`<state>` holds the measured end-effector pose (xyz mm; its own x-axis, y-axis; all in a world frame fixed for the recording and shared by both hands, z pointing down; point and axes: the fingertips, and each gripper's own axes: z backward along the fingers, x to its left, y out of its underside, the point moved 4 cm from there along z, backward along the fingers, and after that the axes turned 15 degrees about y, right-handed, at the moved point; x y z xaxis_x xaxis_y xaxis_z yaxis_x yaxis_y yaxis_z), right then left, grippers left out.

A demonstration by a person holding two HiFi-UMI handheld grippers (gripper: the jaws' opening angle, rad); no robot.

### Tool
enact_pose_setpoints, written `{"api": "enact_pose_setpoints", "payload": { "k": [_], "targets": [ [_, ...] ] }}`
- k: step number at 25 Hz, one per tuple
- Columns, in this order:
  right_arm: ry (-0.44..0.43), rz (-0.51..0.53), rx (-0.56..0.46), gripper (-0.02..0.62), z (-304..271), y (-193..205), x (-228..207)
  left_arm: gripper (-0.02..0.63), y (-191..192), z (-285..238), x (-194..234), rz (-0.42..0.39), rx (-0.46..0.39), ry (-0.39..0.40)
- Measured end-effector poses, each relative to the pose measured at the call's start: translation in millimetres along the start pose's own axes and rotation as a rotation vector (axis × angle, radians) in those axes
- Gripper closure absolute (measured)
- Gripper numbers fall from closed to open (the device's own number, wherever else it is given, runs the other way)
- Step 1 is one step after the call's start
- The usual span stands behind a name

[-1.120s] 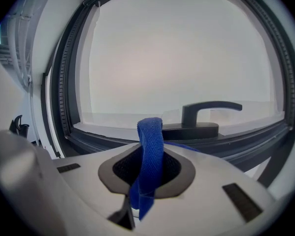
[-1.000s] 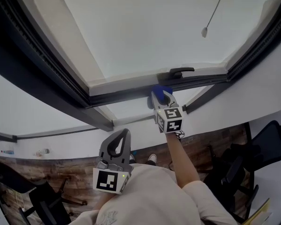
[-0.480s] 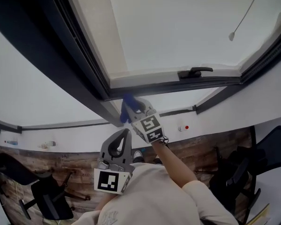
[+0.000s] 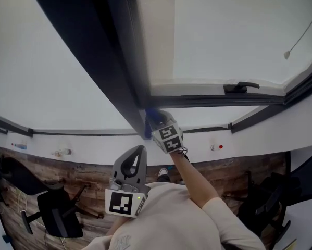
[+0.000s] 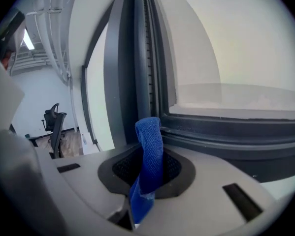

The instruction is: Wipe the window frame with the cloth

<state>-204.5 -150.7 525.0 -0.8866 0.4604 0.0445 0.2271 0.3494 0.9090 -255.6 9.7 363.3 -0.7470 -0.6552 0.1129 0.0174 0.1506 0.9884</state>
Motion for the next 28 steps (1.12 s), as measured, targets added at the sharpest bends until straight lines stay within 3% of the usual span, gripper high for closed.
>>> {"api": "enact_pose_setpoints", "payload": {
  "k": [10, 17, 22, 28],
  "targets": [
    [0.036, 0.05, 0.012, 0.535, -6.0, -3.1, -5.7, 0.597, 3.7, 9.1, 11.8, 0.017, -0.008, 0.0],
    [0.071, 0.092, -0.083, 0.535, 7.6, -24.9, -18.6, 0.597, 3.7, 4.5, 8.1, 0.016, -0.017, 0.018],
    [0.059, 0.16, -0.089, 0.535, 7.3, -24.6, -20.6, 0.597, 0.4, 1.6, 5.1, 0.014, -0.021, 0.022],
    [0.079, 0.158, -0.089, 0.535, 11.6, -22.2, -30.7, 0.597, 0.5, -0.7, 3.8, 0.014, -0.022, 0.018]
  ]
}}
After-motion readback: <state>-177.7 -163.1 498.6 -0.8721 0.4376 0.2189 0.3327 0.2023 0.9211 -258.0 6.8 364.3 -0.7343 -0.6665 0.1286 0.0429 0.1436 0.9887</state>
